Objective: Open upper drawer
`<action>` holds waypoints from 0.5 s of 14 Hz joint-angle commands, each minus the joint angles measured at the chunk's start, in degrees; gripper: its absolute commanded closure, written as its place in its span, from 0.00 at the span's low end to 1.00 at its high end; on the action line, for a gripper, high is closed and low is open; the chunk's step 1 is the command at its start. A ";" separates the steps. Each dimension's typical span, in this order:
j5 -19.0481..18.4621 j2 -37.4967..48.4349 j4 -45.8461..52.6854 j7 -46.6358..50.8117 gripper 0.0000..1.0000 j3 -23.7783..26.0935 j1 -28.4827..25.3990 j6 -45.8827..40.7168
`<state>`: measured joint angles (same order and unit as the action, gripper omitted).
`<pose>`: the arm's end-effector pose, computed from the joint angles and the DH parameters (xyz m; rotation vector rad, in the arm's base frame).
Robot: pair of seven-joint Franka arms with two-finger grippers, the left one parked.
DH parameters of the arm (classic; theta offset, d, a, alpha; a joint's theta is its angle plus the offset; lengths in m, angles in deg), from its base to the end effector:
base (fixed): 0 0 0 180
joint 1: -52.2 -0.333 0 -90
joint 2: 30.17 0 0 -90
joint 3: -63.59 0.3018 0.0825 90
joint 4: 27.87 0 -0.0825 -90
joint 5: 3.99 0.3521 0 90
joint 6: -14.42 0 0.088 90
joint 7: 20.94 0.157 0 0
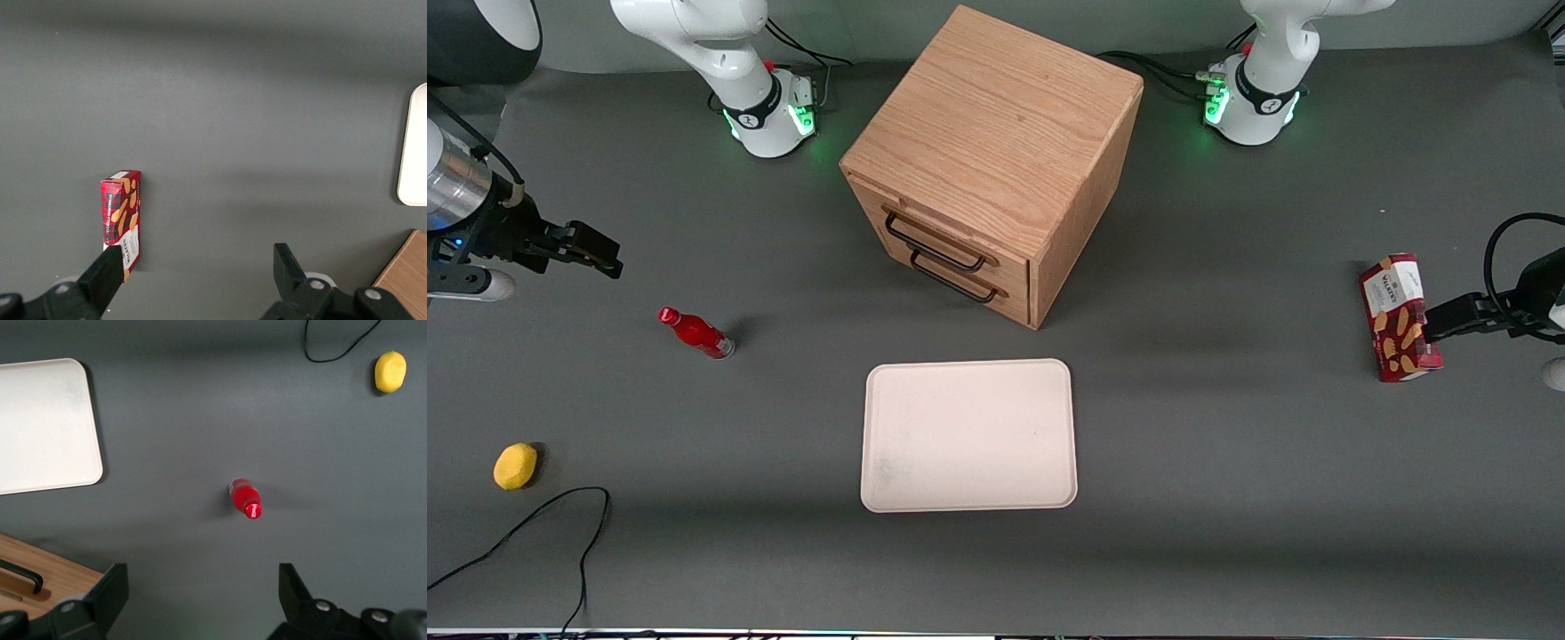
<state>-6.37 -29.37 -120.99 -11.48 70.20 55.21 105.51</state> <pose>0.5174 0.0264 0.5453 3.0922 -0.1564 -0.0256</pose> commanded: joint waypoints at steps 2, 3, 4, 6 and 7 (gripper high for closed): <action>2.29 0.25 0.49 -1.46 0.00 -0.03 0.59 -1.01; 2.63 -0.45 0.57 -1.46 0.00 -0.03 0.68 -0.31; 3.42 -1.93 0.75 -0.59 0.00 0.15 0.59 0.66; 4.92 -4.39 1.36 -0.49 0.00 0.85 0.33 6.18; 6.92 -5.97 1.36 -0.49 0.00 1.20 0.07 8.38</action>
<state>-2.50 -31.81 -120.93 -11.51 70.62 55.23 110.45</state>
